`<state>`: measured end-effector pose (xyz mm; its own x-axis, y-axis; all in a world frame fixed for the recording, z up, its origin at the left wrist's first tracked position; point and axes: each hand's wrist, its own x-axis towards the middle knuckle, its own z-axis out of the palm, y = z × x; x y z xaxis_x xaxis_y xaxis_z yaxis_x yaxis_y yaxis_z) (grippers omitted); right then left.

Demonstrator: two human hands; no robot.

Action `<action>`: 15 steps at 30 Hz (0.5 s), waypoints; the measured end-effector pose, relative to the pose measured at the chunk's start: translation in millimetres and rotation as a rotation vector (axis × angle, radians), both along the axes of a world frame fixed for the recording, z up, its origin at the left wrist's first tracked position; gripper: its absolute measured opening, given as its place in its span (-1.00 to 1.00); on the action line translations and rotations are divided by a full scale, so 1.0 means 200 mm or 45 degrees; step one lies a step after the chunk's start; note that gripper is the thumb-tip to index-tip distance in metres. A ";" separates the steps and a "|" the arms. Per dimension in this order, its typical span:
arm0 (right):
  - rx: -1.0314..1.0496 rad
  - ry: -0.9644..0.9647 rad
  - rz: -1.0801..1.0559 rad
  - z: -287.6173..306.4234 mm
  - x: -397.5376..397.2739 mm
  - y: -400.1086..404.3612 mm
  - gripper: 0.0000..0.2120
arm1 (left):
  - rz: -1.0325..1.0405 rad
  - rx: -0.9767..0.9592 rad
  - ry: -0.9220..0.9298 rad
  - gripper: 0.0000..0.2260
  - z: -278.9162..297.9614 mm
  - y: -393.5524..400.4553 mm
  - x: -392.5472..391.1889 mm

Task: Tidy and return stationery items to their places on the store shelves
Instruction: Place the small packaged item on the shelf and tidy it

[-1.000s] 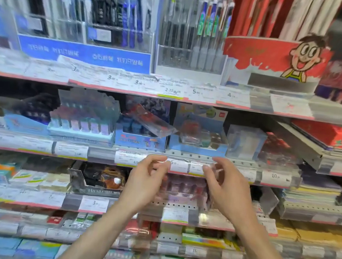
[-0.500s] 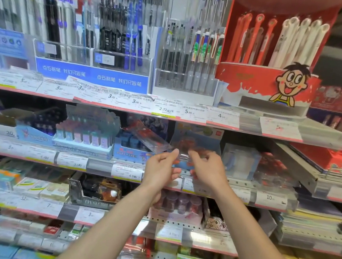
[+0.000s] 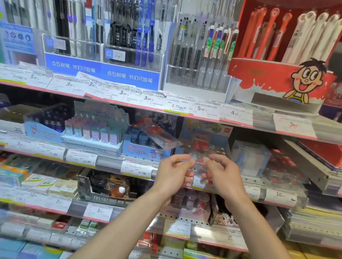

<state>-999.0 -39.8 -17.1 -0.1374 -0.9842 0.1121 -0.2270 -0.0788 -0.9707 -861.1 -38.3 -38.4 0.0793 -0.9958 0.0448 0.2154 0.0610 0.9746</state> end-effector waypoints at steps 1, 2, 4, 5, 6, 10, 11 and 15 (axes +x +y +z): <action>-0.005 -0.025 0.003 -0.01 0.00 0.01 -0.72 | -0.017 -0.005 0.003 -0.74 -0.01 0.01 0.00; -0.008 -0.051 0.002 -0.01 0.00 0.03 -0.73 | -0.035 -0.011 0.008 -0.75 -0.01 0.01 0.00; -0.027 -0.081 -0.013 -0.04 0.00 0.05 -0.75 | -0.070 -0.019 0.015 -0.76 -0.03 0.03 0.00; -0.041 -0.089 -0.022 -0.05 0.00 0.06 -0.75 | -0.086 -0.026 0.011 -0.76 -0.04 0.04 0.00; -0.052 -0.089 -0.033 -0.07 0.00 0.08 -0.75 | -0.099 -0.034 -0.003 -0.77 -0.05 0.05 0.00; -0.085 -0.070 -0.026 -0.12 -0.03 0.10 -0.74 | -0.109 -0.035 -0.020 -0.86 -0.07 0.09 -0.03; -0.089 -0.073 -0.017 -0.12 -0.04 0.10 -0.74 | -0.100 -0.035 -0.021 -0.88 -0.07 0.10 -0.04; -0.118 -0.129 0.062 -0.10 -0.11 0.08 -0.76 | -0.011 -0.083 -0.041 -0.83 -0.02 0.14 -0.10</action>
<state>-1020.5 -23.1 -36.6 -0.1048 -0.9760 0.1908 -0.1216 -0.1778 -0.9765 -881.4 -10.9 -43.2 0.0684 -0.9913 0.1122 0.1847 0.1231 0.9750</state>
